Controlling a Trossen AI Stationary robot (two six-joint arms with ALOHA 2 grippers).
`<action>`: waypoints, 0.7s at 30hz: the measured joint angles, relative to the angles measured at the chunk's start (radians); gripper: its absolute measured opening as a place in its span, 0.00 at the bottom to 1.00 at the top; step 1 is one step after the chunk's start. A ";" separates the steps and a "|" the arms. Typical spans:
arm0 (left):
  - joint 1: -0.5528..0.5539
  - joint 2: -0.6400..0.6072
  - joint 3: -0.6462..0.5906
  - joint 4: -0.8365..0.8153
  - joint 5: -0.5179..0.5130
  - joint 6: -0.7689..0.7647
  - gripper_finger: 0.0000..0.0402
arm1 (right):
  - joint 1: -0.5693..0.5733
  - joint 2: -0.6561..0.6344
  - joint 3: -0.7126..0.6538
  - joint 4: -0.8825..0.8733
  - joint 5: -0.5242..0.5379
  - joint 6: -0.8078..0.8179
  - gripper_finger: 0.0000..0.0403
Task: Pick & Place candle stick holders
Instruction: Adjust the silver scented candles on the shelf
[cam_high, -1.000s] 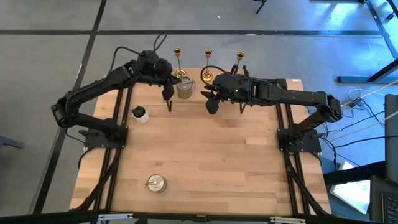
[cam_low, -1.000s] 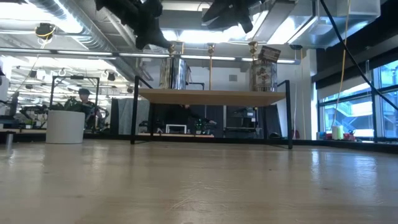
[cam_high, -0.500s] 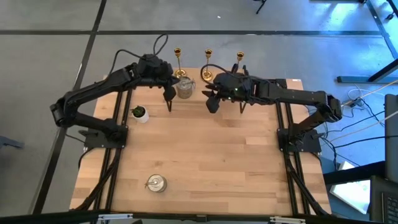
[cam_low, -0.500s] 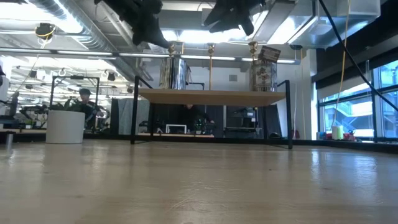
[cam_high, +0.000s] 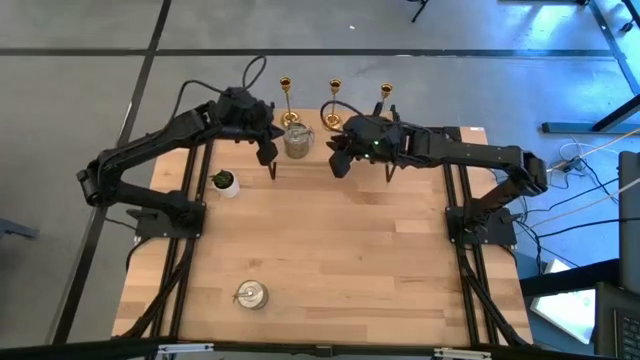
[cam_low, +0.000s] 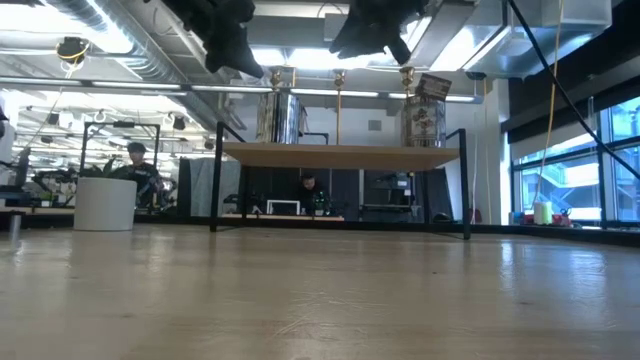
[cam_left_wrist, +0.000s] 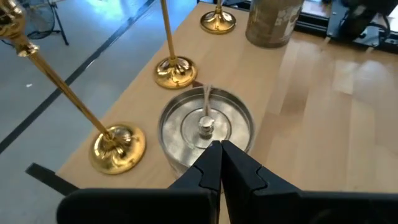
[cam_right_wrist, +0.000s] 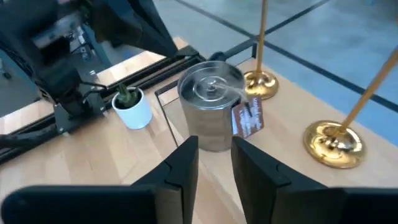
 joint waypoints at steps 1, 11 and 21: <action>-0.004 0.000 0.000 0.001 0.000 0.000 0.00 | 0.000 0.010 0.000 0.000 -0.008 0.000 0.24; -0.012 0.000 0.000 0.017 0.000 -0.024 0.00 | -0.001 0.004 0.066 0.145 -0.313 -0.082 0.25; -0.012 0.000 0.000 0.046 -0.005 -0.060 0.00 | -0.076 0.051 0.196 -0.025 -0.404 -0.193 0.12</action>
